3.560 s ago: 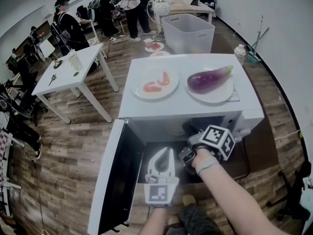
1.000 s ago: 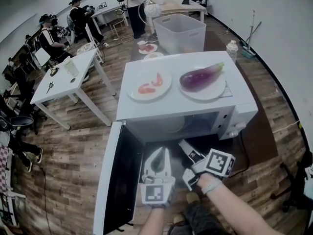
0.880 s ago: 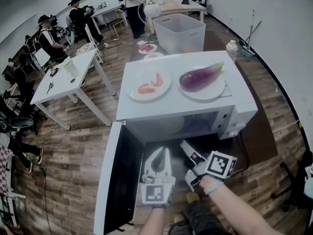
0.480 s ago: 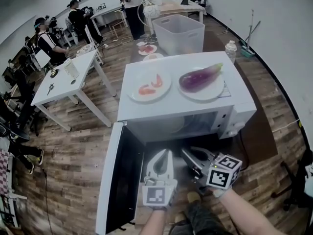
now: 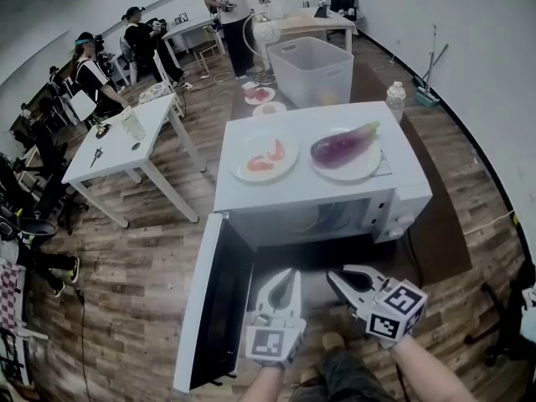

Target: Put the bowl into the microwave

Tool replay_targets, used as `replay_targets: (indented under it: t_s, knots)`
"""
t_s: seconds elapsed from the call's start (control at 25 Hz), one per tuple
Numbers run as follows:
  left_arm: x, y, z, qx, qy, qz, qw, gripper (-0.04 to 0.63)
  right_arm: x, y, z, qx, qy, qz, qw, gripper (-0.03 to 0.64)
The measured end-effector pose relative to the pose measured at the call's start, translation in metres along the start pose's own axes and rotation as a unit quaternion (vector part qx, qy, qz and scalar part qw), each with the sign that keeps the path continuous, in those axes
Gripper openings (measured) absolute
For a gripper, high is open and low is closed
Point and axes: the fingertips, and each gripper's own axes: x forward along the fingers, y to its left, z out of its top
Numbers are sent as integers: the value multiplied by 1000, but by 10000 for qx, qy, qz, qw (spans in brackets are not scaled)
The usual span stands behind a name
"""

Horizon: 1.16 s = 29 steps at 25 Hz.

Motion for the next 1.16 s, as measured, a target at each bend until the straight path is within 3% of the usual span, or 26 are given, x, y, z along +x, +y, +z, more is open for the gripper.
replay_targets:
  t_s: [0.56, 0.8, 1.0, 1.16]
  knots:
    - [-40, -28, 46, -219, -56, -230, 9995, 0, -33, 57, 24, -286, -53, 15, 9996, 0]
    - [-56, -38, 67, -587, 13, -274, 9979, 0, -35, 88, 30, -399, 36, 185, 9990, 0]
    - [-73, -48, 62, -382, 82, -294, 9988, 0, -51, 106, 29, -446, -139, 317, 9984, 0]
    - [-86, -74, 63, -334, 123, -654, 9972, 0, -78, 121, 24, -425, -121, 406, 9982, 1]
